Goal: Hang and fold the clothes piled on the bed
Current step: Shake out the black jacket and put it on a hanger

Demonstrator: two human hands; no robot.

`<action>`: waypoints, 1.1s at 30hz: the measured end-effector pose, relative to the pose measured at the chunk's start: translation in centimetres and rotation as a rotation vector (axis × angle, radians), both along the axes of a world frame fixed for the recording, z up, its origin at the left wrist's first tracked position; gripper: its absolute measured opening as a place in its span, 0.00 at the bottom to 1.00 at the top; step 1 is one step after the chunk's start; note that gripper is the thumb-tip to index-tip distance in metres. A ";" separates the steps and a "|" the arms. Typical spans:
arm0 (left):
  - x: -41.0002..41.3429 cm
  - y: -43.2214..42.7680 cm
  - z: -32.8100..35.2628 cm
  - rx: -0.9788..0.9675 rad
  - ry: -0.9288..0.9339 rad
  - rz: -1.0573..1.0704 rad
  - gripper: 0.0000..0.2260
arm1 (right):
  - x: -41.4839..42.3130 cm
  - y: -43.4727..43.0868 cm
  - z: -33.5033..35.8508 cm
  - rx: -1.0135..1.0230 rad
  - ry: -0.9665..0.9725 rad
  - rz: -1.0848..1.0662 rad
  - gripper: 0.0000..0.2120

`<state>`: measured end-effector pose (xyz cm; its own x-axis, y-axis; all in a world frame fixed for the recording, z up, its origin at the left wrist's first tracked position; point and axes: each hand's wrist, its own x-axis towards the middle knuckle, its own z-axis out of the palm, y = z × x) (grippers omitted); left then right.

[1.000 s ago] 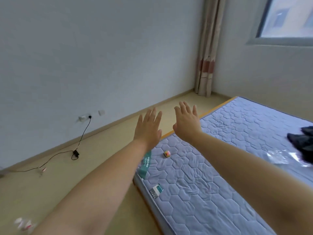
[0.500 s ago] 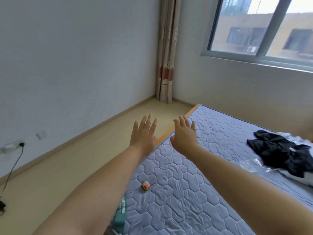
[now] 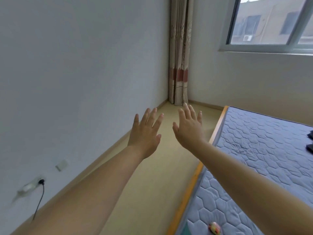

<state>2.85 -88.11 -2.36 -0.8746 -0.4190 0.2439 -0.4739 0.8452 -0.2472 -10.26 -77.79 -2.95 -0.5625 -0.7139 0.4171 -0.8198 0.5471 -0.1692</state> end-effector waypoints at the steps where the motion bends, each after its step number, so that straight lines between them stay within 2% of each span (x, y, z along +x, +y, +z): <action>1: -0.1 -1.9 -0.2 0.002 0.020 -0.010 0.29 | 0.0 -1.6 0.0 0.003 0.033 -0.003 0.27; 7: -4.0 -11.3 -2.8 0.029 0.126 -0.049 0.30 | -2.9 -9.4 -1.2 0.038 0.168 -0.085 0.29; 13: -11.8 -21.5 -4.2 -0.070 0.240 -0.159 0.32 | -9.8 -18.3 -3.0 0.066 0.232 -0.169 0.30; 22: -32.7 -35.5 -0.7 0.018 0.235 -0.333 0.32 | -27.9 -30.5 -1.2 0.016 0.229 -0.358 0.30; 33: -59.5 -47.4 -1.3 -0.017 0.306 -0.579 0.33 | -51.5 -41.8 -2.5 0.042 0.275 -0.569 0.31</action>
<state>-56.65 -135.55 -3.62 -0.8477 0.1047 0.5200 0.0054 0.9820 -0.1890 -61.74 -119.58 -5.47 -0.7350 -0.3537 0.5785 -0.4095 0.9115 0.0370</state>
